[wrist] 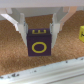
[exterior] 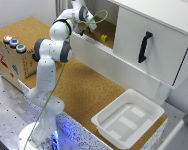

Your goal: Put the purple object on the table

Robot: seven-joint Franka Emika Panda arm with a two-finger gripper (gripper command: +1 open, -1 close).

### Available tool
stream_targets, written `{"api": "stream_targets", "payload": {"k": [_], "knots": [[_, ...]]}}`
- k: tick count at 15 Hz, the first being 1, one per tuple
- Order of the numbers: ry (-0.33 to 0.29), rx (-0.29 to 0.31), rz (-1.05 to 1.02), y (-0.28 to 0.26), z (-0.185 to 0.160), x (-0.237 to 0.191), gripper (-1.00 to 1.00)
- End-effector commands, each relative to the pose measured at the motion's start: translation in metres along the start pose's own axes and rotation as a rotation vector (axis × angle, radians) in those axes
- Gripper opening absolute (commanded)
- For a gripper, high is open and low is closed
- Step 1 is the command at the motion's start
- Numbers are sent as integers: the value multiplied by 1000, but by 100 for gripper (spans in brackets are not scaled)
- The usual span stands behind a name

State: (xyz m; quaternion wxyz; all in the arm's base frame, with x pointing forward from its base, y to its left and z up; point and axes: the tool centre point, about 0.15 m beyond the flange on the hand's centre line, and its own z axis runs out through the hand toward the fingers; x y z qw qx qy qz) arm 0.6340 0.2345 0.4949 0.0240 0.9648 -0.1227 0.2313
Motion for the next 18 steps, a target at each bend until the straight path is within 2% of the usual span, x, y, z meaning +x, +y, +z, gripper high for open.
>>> {"api": "stream_targets", "payload": {"k": [1, 3, 7, 10, 15, 16, 18], "knots": [[-11, -96, 23, 0, -23, -45, -100], [-19, -80, 9, 3, -20, -51, -100], [13, 28, -45, 26, -5, -55, -100], [43, 53, -148, 46, 1, -63, -100], [28, 156, -218, 94, 18, -122, -100], [13, 173, -250, 99, 17, -135, -100], [24, 192, -298, 108, 10, -159, -100]]}}
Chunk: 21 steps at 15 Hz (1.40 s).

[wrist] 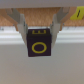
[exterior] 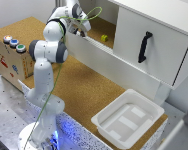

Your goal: Put the purple object on the table

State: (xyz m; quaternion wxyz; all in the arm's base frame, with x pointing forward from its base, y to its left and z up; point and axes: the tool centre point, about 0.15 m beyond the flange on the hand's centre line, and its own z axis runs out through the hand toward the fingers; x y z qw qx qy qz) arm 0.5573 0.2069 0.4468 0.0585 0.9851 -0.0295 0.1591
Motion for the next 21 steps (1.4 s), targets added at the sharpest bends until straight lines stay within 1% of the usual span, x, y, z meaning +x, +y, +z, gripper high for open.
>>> {"api": "stream_targets", "payload": {"k": [1, 3, 4, 5, 6, 8, 9, 10, 11, 13, 15, 16, 19, 21], "knots": [[173, 215, -109, 46, 13, -97, -100], [148, 187, -67, 54, 22, -116, -100], [113, 186, -30, 57, 29, -125, -100], [97, 193, 1, 60, 33, -131, -100], [76, 173, 6, 61, 42, -139, -100], [14, 174, 27, 61, 66, -155, -100], [-21, 207, 36, 58, 83, -163, -100], [-72, 225, 30, 57, 99, -170, -100], [-107, 234, 37, 60, 115, -174, -100], [-162, 227, 39, 68, 139, -179, -100], [-175, 219, 38, 73, 160, -181, -100], [-169, 218, 46, 74, 167, -180, -100], [-116, 212, 56, 67, 172, -163, -100], [-109, 188, 44, 63, 176, -159, -100]]}}
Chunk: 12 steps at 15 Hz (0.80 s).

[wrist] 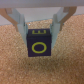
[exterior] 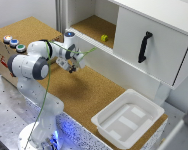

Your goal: Put the purple object on the table

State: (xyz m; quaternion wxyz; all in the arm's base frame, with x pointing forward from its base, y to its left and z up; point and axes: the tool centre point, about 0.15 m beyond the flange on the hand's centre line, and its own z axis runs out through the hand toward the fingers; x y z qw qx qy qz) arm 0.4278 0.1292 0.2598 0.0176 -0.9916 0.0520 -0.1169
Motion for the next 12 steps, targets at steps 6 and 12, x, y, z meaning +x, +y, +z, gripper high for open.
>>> {"api": "stream_targets", "payload": {"k": [6, 12], "knots": [[-68, 17, -1, 6, 44, -12, -100], [-39, -8, -37, 7, 24, -21, 100]]}}
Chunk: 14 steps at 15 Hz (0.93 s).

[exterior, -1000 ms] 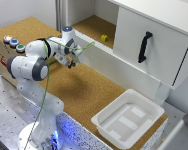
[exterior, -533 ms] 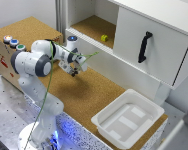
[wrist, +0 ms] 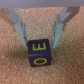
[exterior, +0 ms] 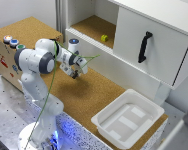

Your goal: Put the purple object on the table

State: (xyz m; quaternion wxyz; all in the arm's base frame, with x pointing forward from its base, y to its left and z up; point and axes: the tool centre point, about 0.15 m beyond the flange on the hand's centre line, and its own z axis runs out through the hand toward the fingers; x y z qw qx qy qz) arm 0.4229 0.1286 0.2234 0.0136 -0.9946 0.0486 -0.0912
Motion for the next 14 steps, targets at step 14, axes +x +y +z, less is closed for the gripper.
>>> {"api": "stream_targets", "payload": {"k": [14], "knots": [[226, -5, -17, -7, -208, 91, 100]]}}
